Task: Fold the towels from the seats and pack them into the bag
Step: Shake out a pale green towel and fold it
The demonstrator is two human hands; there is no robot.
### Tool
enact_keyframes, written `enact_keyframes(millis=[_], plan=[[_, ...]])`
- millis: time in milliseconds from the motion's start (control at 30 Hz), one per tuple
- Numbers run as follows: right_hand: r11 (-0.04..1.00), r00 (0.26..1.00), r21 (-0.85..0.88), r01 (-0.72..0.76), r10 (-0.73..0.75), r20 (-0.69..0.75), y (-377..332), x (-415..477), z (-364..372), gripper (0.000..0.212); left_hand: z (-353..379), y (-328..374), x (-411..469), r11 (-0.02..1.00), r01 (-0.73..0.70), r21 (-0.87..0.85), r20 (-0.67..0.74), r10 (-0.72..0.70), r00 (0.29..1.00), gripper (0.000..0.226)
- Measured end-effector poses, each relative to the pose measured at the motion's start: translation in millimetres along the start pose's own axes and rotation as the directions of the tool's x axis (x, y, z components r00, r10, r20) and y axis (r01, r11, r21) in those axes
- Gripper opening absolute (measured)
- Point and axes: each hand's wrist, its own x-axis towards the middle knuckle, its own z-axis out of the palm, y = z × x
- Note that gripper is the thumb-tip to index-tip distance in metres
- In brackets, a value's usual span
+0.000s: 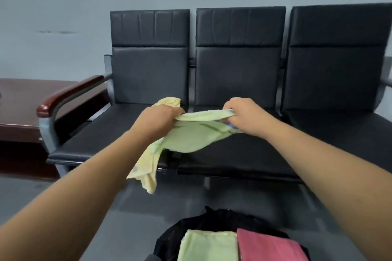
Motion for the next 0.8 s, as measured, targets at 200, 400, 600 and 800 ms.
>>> enact_keyframes(millis=[200,400,600,800], plan=[[0.981,0.964,-0.11,-0.157,0.128,-0.234,18,-18,-36,0.027,-77,1,23,0.955,-0.036,0.293,-0.02,0.044,0.999,0.023],[0.783,0.787,0.613,0.099,0.316,-0.531,-8,-30,-115,0.027,-173,12,23,0.984,0.037,-0.176,-0.226,-0.077,0.971,0.038],[0.606,0.563,0.686,0.402,0.427,-0.707,-19,-38,-179,0.02,-247,43,22,0.976,-0.051,-0.21,-0.44,-0.048,0.896,0.012],[0.638,0.634,0.703,0.314,0.41,-0.655,-2,-69,-198,0.016,-250,43,9,0.994,0.035,-0.105,-0.154,-0.051,0.987,0.055]])
